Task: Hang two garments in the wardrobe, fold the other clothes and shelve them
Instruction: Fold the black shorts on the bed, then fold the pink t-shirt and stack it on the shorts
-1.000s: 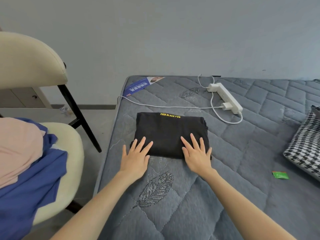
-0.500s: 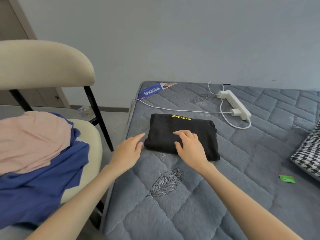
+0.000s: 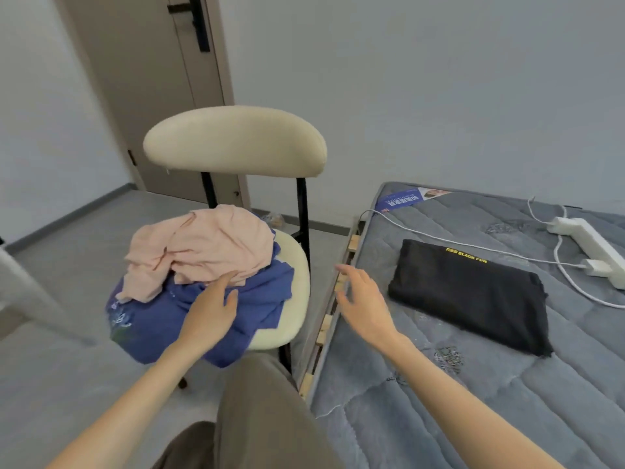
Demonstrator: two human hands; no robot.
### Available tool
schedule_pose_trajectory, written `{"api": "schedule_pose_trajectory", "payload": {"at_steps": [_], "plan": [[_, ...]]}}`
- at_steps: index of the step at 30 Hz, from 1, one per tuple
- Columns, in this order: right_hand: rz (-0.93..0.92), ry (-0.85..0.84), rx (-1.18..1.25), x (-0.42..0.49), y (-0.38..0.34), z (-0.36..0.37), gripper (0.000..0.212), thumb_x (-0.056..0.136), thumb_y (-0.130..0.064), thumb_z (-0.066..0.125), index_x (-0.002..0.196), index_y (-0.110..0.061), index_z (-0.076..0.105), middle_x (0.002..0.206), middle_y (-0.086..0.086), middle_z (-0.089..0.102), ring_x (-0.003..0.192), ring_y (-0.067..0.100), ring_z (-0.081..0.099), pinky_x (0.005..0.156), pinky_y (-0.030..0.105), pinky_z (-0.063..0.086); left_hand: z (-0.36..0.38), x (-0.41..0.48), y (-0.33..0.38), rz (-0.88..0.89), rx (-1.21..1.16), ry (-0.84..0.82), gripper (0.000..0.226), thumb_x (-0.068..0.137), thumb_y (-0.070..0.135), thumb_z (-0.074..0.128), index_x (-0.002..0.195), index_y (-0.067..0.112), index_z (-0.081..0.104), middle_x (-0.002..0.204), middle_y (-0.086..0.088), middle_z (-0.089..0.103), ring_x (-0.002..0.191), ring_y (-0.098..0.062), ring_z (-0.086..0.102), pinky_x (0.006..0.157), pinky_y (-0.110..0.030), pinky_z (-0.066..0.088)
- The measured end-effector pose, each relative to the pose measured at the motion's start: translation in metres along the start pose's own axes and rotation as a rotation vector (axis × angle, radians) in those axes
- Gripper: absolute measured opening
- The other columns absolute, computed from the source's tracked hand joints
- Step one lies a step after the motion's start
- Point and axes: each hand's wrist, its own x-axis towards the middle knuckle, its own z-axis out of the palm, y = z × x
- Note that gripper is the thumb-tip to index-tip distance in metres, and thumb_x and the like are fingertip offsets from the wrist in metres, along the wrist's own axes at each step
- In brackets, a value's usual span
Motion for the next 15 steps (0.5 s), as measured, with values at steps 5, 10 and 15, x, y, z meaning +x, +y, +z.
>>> {"api": "schedule_pose_trajectory", "payload": {"at_steps": [5,10,15], "plan": [[-0.071,-0.058,0.105,0.012,-0.044,0.047,0.044,0.096,-0.016,0.049,0.139,-0.023,0.04,0.135,0.001,0.049,0.117,0.019,0.049,0.096,0.027,0.041,-0.035,-0.013,-0.05,-0.14,0.016,0.073,0.045,0.098,0.016,0.044,0.142,0.017,0.039,0.128,-0.01,0.058,0.113,-0.026,0.055,0.089,-0.032,0.041],[-0.164,-0.121,0.102,0.028,-0.089,0.09,0.038,0.096,-0.017,0.047,0.135,-0.019,0.048,0.136,-0.001,0.051,0.121,0.015,0.048,0.09,0.024,0.041,-0.064,-0.019,-0.078,-0.157,-0.013,0.141,0.046,0.097,0.015,0.045,0.143,0.018,0.039,0.139,-0.004,0.051,0.125,-0.024,0.049,0.097,-0.025,0.035],[-0.197,-0.179,0.043,0.049,-0.126,0.135,0.031,0.096,-0.02,0.048,0.124,-0.02,0.059,0.13,-0.001,0.054,0.102,0.016,0.058,0.077,0.034,0.049,-0.084,-0.013,-0.103,-0.169,-0.012,0.172,0.047,0.097,0.018,0.045,0.144,0.026,0.038,0.137,-0.003,0.053,0.123,-0.023,0.049,0.093,-0.024,0.036]]}}
